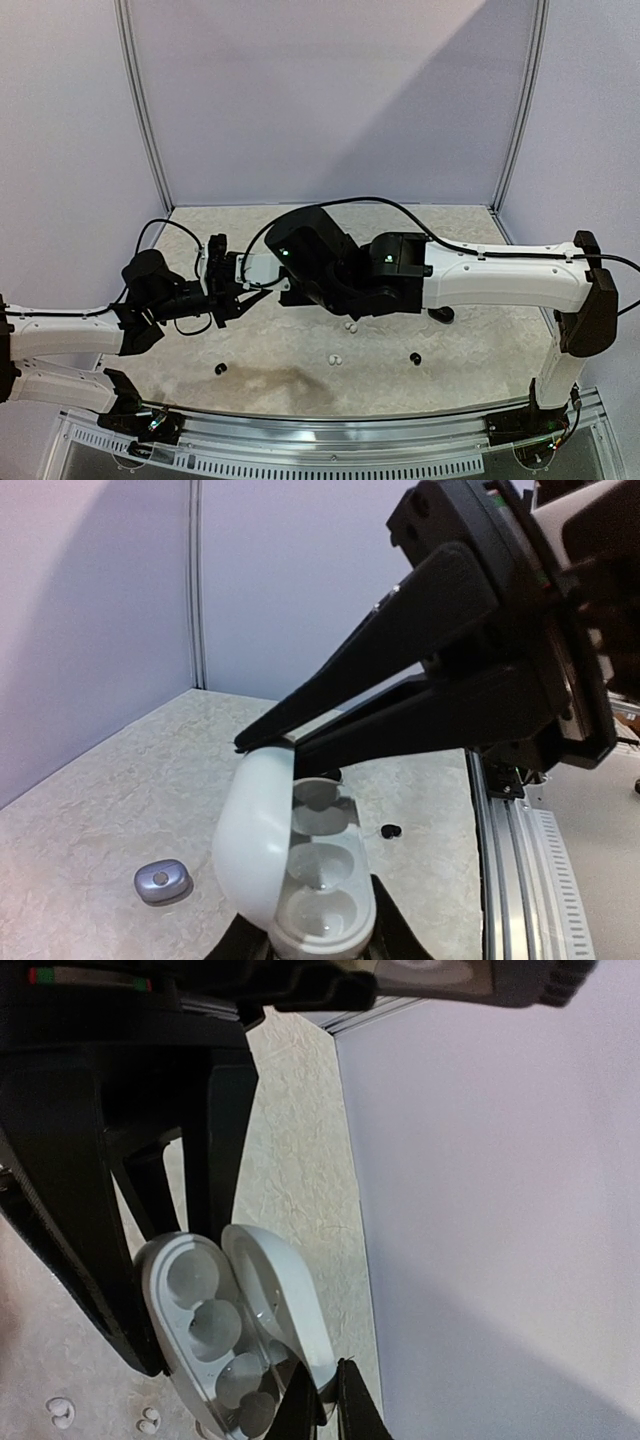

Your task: Insert the wireless bluetooth earbuds into the charging case

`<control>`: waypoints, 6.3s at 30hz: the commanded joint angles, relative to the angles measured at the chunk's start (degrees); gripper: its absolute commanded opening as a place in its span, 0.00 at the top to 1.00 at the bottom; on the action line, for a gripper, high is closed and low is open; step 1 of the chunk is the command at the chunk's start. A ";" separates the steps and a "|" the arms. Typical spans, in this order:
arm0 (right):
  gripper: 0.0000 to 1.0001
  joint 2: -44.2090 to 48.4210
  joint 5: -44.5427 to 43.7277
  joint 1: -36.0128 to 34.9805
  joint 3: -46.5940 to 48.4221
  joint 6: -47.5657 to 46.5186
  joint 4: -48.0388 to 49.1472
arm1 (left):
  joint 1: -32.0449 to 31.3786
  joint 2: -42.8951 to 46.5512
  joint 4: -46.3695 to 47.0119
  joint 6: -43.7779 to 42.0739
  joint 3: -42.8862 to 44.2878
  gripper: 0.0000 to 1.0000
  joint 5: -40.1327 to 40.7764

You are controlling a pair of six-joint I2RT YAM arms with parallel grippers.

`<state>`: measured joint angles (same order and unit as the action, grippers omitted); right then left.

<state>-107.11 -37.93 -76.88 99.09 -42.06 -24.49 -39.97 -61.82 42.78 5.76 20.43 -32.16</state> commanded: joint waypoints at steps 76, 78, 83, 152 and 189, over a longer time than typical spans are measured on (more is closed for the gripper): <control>0.01 14.67 57.89 16.40 -18.47 27.13 10.26 | 2.35 -0.84 -1.63 -5.61 -1.19 1.00 -13.40; 0.01 11.46 56.10 15.28 -15.97 25.37 7.01 | 2.35 -0.83 -1.72 -5.67 -1.18 1.00 -13.55; 0.01 7.16 50.38 14.76 -13.07 24.83 6.76 | 2.35 -0.33 -1.91 -7.04 -1.26 1.00 -14.31; 0.23 4.62 58.08 21.64 -6.09 37.17 4.28 | 2.46 -1.45 -3.54 -6.74 -0.58 1.00 -12.15; 0.35 1.84 68.30 20.83 -5.40 32.38 1.02 | 2.52 -2.03 -2.05 -2.55 -1.28 1.00 -9.06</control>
<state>-103.68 28.27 -55.77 93.69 -8.38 -22.06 -37.01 -63.42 40.01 3.25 19.75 -41.34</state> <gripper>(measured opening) 0.665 0.240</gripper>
